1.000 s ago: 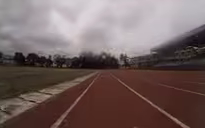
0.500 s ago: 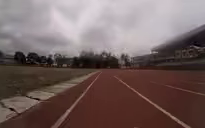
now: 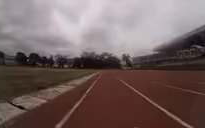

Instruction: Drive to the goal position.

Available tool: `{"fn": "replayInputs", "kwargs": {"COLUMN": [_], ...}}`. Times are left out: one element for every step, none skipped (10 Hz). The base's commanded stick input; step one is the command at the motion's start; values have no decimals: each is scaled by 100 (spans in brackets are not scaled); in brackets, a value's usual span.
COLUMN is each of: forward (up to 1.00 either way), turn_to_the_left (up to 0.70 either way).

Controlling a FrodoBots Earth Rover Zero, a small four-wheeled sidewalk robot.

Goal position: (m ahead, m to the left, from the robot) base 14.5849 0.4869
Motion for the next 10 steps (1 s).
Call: {"fn": "replayInputs", "kwargs": {"forward": [100, 100, 100, 100, 100, 100, 100, 100, 100, 100], "turn_to_the_left": [0, 0, -23, -36, -24, -1, 0, 0, 0, 0]}}
